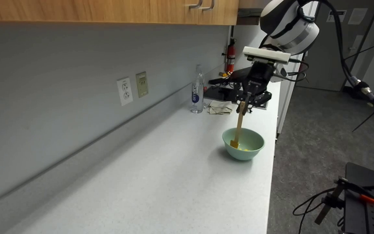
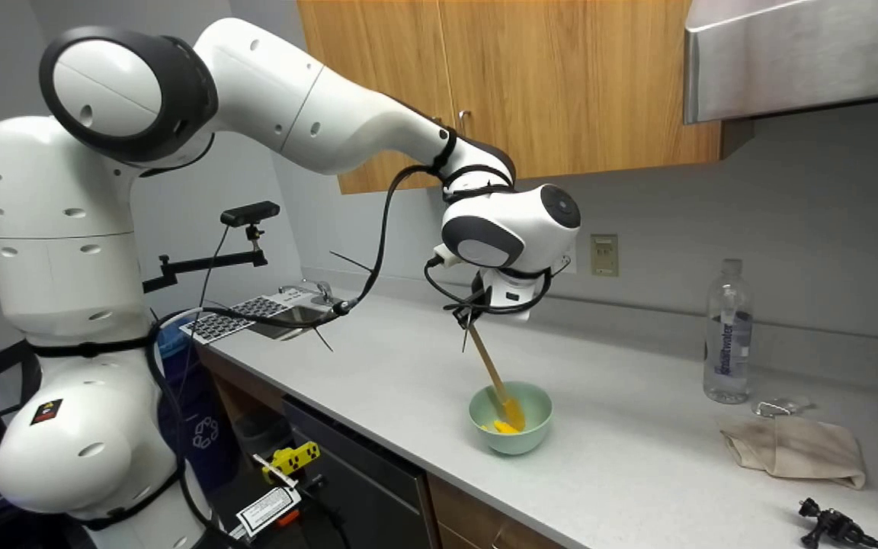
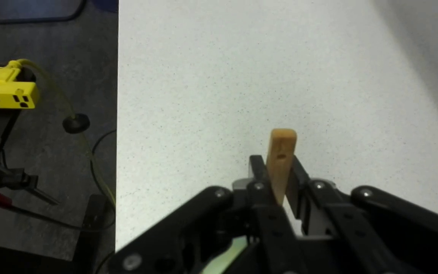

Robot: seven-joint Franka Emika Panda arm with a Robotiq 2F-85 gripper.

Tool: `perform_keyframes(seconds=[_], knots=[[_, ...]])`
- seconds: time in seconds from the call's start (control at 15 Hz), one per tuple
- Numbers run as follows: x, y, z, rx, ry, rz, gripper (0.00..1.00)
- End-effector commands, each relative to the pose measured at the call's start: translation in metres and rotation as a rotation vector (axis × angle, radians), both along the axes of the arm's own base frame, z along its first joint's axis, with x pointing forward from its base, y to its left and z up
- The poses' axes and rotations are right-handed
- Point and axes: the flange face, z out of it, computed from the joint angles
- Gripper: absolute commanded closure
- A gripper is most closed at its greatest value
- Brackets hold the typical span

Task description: Use the ladle to stir in the bow

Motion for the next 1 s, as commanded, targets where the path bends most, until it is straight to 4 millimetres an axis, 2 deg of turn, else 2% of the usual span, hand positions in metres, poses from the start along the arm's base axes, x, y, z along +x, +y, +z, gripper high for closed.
perform_keyframes(seconds=[0.0, 0.27, 0.47, 0.93], knots=[[0.004, -0.013, 0.007, 0.017, 0.000, -0.014, 0.96], [0.004, -0.017, 0.011, -0.115, -0.009, 0.010, 0.96], [0.005, -0.012, 0.008, -0.177, 0.001, 0.040, 0.96], [0.006, 0.006, -0.002, -0.080, 0.032, 0.080, 0.96]])
